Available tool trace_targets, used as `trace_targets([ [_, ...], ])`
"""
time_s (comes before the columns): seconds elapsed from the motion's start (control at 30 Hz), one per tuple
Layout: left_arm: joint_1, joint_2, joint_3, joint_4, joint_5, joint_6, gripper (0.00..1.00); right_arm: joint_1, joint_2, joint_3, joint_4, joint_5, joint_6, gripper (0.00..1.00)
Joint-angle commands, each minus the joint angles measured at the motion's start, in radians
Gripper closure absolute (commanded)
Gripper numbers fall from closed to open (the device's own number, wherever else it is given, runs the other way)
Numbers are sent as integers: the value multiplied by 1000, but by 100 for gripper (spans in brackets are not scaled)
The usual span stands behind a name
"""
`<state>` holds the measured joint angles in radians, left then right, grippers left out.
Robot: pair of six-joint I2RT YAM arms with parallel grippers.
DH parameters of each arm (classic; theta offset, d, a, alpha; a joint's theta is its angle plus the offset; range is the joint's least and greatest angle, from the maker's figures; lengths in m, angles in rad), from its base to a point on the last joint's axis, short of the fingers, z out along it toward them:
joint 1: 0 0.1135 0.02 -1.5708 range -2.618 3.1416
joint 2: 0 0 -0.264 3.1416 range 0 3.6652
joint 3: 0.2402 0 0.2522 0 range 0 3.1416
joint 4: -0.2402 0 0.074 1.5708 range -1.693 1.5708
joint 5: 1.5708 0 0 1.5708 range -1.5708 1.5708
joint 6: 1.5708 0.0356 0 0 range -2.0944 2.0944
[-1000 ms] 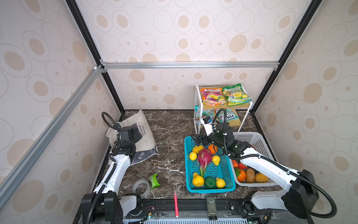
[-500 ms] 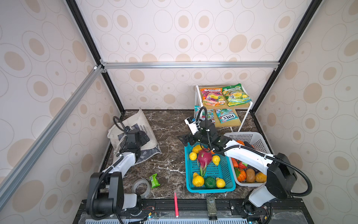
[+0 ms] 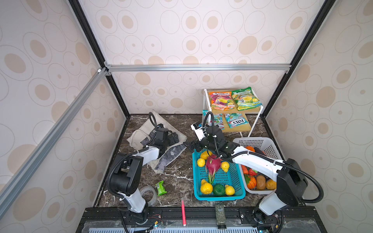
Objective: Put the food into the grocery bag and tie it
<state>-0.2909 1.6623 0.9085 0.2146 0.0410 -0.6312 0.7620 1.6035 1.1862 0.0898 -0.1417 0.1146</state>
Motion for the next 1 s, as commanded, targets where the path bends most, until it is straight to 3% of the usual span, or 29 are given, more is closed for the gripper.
trace_targets([
  [0.0,34,-83,86,-91,-10,30,1,3,28,47,-20,-3,7,0],
  [0.2,154,-243,136,-176,18,34,1,3,39,51,-22,13,18,0],
  [0.47,375,-548,-248,-39,82,-202,1,4,54,80,-61,-20,15,0],
  [0.63,401,-567,-360,5,81,-208,1,7,59,76,-62,-22,17,0],
  [0.73,420,-536,-432,124,146,-300,11,10,55,73,-62,-24,20,0],
  [0.9,422,-496,-501,195,114,-402,17,12,39,63,-64,-14,20,0],
  [0.93,423,-484,-517,239,119,-415,21,14,38,61,-64,-10,19,0],
  [0.97,423,-466,-533,297,131,-427,36,15,35,60,-63,-7,19,0],
])
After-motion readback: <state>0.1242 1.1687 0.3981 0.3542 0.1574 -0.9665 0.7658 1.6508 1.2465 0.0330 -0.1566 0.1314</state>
